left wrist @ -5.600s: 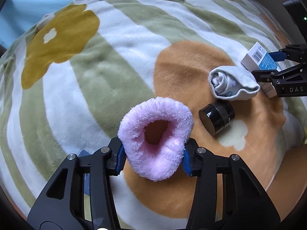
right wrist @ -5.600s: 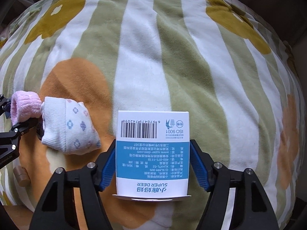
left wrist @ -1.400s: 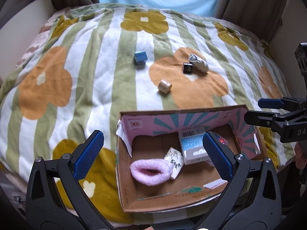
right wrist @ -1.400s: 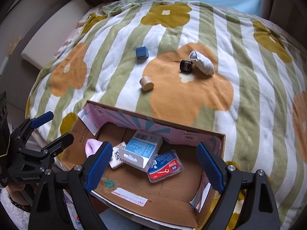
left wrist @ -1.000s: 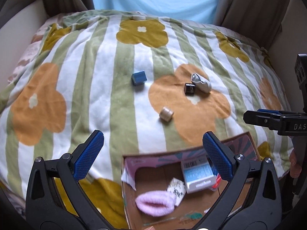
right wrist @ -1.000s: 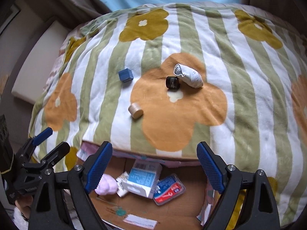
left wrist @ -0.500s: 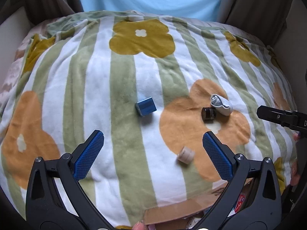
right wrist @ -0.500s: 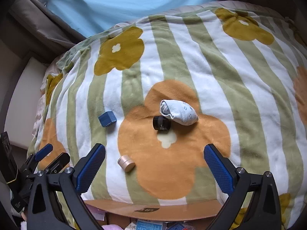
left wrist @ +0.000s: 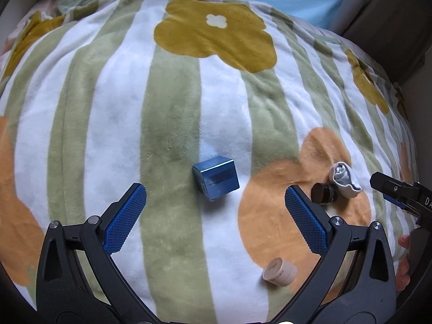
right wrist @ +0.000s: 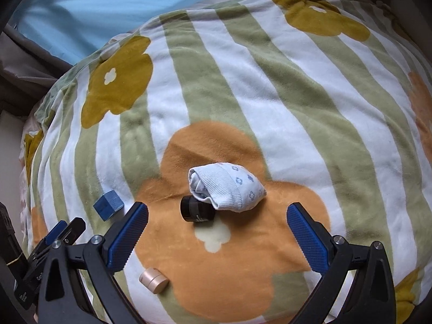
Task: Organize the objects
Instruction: 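Grasp the blue cube with left tool while right tool grasps the white sock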
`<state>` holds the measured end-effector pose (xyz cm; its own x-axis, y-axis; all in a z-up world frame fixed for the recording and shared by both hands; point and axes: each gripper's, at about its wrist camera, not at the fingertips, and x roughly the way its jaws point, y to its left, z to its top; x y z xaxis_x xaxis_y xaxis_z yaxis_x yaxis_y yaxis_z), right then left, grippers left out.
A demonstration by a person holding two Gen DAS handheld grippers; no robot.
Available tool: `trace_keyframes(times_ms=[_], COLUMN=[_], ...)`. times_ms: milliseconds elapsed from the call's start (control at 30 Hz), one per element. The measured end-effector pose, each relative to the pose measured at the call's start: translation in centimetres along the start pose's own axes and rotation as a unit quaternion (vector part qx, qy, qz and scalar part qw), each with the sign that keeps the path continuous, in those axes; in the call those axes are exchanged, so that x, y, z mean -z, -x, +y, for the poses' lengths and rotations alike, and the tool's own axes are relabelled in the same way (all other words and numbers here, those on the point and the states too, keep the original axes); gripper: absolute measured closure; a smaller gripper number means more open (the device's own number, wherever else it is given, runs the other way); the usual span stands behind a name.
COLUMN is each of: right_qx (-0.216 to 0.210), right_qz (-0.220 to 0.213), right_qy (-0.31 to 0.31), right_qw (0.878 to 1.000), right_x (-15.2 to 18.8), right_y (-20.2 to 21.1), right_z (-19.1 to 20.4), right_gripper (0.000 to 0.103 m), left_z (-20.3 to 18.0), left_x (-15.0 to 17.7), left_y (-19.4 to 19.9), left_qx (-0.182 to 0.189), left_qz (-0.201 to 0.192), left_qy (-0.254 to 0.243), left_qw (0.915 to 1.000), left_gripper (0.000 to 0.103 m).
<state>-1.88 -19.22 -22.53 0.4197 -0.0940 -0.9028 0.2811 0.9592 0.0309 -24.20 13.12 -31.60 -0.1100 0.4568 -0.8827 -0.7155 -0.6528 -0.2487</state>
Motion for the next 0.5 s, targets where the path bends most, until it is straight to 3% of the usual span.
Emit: trace_keyframes(times_ms=[233,500], right_qx=[0.025,0.04], right_qz=[0.017,0.03], right_qy=[-0.016,-0.03], right_qw=[0.999,0.998], right_x=[-0.3,-0.5], right_y=[-3.3,-5.4], right_z=[-0.7,-1.1], right_gripper=[0.001,0.001], left_z=[-0.3,0.0], left_x=[-0.5,-0.4], left_y=[-3.9,-5.8], left_qx=[-0.006,-0.014], left_qz=[0.019,0.022], left_qy=[-0.003,0.002], left_qw=[0.9998,0.9997], left_gripper=[0.01,0.017])
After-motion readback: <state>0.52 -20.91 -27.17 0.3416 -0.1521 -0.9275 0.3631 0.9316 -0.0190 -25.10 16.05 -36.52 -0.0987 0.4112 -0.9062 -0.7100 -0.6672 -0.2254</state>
